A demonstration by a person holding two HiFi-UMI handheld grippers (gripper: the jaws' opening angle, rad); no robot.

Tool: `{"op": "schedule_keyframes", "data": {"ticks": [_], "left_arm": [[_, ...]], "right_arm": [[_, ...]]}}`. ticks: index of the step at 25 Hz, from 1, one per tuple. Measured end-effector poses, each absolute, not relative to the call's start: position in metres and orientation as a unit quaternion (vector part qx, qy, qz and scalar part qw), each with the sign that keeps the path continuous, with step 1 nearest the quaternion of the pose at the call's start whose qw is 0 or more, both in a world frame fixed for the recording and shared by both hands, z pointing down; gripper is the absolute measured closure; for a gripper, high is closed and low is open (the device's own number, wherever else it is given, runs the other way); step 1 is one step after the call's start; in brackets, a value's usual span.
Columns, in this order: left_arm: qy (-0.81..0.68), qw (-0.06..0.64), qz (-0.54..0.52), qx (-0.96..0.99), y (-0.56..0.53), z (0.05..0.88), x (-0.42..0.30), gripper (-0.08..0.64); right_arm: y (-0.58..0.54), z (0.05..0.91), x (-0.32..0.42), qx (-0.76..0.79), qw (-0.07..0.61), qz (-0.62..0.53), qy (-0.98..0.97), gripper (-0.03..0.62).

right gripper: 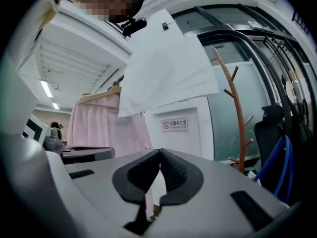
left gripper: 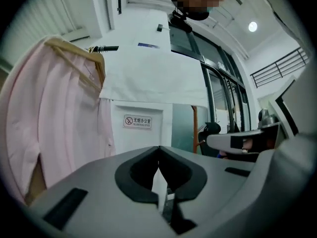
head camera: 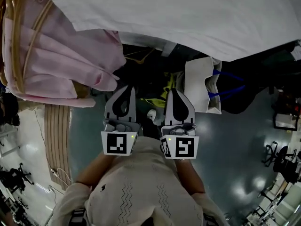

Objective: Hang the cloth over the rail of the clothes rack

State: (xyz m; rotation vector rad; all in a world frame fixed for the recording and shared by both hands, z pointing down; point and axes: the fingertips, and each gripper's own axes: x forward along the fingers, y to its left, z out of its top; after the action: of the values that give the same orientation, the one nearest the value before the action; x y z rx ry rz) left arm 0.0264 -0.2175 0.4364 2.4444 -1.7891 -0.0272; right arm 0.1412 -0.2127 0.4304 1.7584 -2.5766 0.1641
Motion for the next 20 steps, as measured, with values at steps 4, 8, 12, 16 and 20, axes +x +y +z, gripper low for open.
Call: {"op": "schedule_keyframes", "data": {"ticks": [4, 8, 12, 16, 20], "left_arm": [[-0.574, 0.057, -0.011, 0.817, -0.212, 0.4417, 0.0347, 0.548], [-0.57, 0.057, -0.01, 0.819, -0.2085, 0.4407, 0.0343, 0.548], [-0.568, 0.058, -0.008, 0.821, -0.2078, 0.4423, 0.0338, 0.548], [-0.564, 0.06, -0.002, 0.823, -0.207, 0.4461, 0.0359, 0.548], [-0.558, 0.059, -0.002, 0.828, -0.2082, 0.4464, 0.0394, 0.548]], "right_arm": [[-0.2075, 0.4361, 0.1372, 0.561, 0.019, 0.053, -0.826, 0.574], [-0.2039, 0.4347, 0.1394, 0.565, 0.016, 0.053, -0.823, 0.574], [-0.203, 0.4355, 0.1398, 0.571, 0.017, 0.057, -0.819, 0.574], [-0.2026, 0.438, 0.1387, 0.573, 0.016, 0.066, -0.816, 0.574], [-0.203, 0.4407, 0.1383, 0.574, 0.024, 0.067, -0.815, 0.574]]}}
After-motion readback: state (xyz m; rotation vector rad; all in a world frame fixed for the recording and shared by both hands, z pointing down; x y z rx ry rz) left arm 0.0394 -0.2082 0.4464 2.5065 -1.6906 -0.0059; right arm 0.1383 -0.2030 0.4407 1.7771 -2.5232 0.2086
